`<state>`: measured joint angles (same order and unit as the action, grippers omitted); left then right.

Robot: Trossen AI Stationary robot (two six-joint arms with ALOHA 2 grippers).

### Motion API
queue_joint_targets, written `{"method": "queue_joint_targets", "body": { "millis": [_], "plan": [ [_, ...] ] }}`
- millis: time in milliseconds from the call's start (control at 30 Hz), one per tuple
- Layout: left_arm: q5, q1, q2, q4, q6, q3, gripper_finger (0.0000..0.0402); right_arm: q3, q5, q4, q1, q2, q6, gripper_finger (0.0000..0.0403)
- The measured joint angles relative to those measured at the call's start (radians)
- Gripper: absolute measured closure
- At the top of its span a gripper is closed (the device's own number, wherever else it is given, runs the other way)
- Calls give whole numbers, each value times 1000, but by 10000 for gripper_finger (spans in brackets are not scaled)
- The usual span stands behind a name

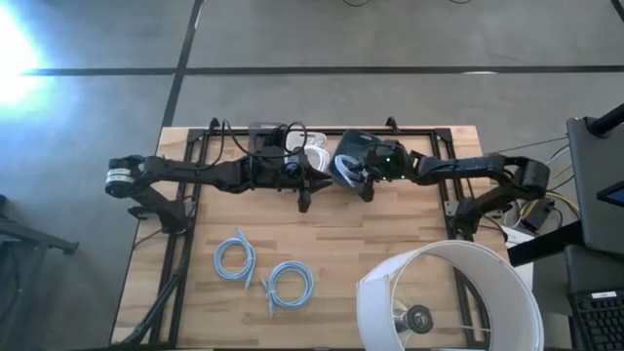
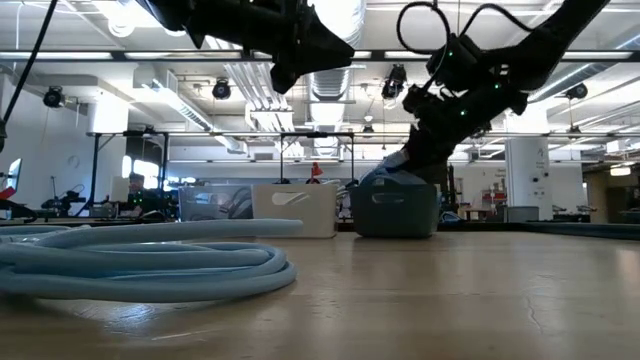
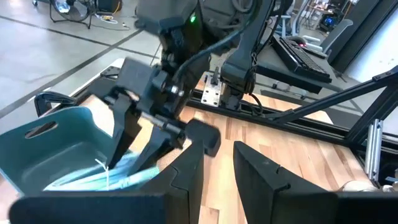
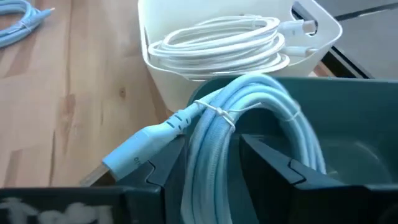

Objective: Pick & Place USB Port
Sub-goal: Put the top blue HDMI cable into the blue bin

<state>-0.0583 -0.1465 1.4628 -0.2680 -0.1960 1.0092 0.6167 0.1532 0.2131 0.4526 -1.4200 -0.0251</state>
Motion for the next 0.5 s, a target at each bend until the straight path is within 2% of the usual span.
{"method": "queue_joint_targets", "body": {
  "millis": [300, 500],
  "plan": [
    [-1, 47, 0, 0, -31, 0, 312, -12, -27, -53, -1, 98, -4, 252],
    [-2, 109, 0, 0, -40, 0, 312, -27, -26, -51, -1, 71, -3, 253]
  ]
}}
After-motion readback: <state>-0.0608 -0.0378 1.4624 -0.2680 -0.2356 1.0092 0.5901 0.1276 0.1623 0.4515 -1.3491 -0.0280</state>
